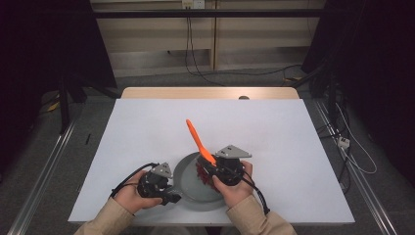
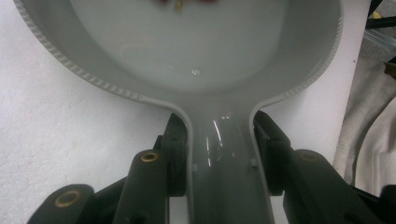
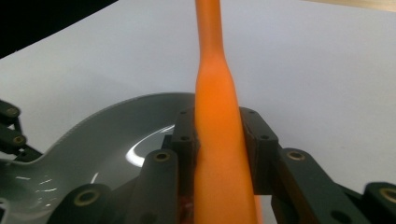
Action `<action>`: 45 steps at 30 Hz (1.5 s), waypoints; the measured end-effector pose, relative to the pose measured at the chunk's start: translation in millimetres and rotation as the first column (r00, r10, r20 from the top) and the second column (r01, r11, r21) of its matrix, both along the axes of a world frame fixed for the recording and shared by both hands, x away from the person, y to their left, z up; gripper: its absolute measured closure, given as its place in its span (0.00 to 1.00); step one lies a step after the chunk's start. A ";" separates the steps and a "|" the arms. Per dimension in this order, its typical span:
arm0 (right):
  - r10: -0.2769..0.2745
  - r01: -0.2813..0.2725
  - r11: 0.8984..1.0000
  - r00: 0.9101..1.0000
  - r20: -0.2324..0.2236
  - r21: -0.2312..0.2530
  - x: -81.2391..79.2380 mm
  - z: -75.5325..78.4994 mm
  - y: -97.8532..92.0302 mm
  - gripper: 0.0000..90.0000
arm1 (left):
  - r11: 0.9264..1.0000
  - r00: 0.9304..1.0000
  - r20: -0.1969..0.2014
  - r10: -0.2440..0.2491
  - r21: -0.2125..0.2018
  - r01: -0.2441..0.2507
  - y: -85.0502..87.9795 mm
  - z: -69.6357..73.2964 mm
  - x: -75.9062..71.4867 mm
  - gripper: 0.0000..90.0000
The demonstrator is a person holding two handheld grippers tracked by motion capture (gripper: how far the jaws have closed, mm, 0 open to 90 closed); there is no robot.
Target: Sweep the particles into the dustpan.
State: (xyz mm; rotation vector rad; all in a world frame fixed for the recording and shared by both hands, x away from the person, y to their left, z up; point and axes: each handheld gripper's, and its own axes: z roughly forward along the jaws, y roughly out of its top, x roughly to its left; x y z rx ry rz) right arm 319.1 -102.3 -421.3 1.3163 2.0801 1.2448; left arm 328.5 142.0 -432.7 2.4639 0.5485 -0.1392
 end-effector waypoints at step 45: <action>-0.118 0.117 0.993 0.991 0.062 0.028 24.3 12.6 -88.8 0.79 | 0.972 0.973 0.152 0.174 -0.183 -0.145 28.9 0.5 4.2 0.71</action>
